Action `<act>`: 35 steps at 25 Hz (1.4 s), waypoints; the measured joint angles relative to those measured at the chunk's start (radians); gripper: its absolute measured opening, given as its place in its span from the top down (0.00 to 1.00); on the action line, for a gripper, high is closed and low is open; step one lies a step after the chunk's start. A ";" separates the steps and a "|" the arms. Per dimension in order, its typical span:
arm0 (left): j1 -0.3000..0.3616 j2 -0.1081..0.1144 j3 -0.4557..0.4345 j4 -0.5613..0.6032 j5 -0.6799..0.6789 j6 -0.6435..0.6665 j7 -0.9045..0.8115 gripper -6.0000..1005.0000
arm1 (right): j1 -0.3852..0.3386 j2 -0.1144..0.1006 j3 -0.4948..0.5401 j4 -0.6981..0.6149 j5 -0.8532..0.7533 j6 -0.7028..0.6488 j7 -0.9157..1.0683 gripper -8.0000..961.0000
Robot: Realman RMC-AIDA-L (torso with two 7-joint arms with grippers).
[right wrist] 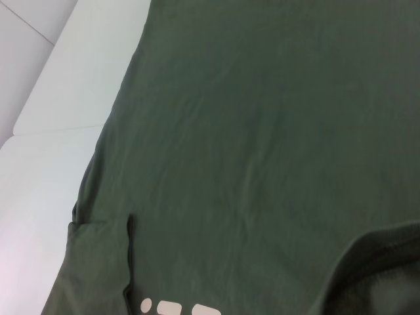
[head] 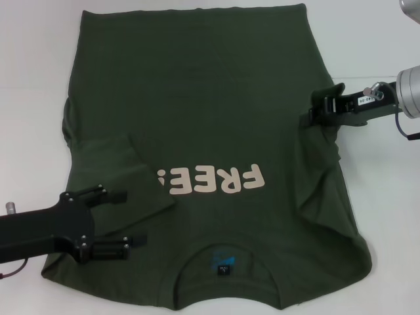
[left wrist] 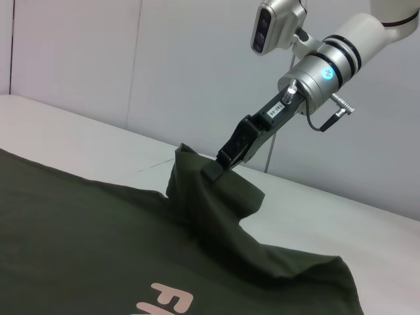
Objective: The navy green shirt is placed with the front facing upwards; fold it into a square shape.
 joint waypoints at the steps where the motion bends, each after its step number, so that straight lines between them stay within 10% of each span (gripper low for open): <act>1: -0.001 0.000 0.000 0.000 0.000 0.000 0.000 0.06 | 0.000 0.000 0.001 0.000 0.000 0.000 0.000 0.94; 8: -0.006 0.000 0.000 0.000 0.002 0.000 -0.010 0.06 | -0.005 0.000 0.005 -0.003 0.002 0.001 -0.007 0.90; 24: -0.005 0.001 -0.006 0.000 -0.002 0.009 -0.042 0.06 | -0.088 -0.062 0.013 -0.011 0.145 -0.042 -0.041 0.24; 35: -0.010 -0.001 -0.005 0.000 -0.010 0.004 -0.054 0.06 | -0.072 -0.077 -0.096 -0.014 0.053 -0.081 0.058 0.25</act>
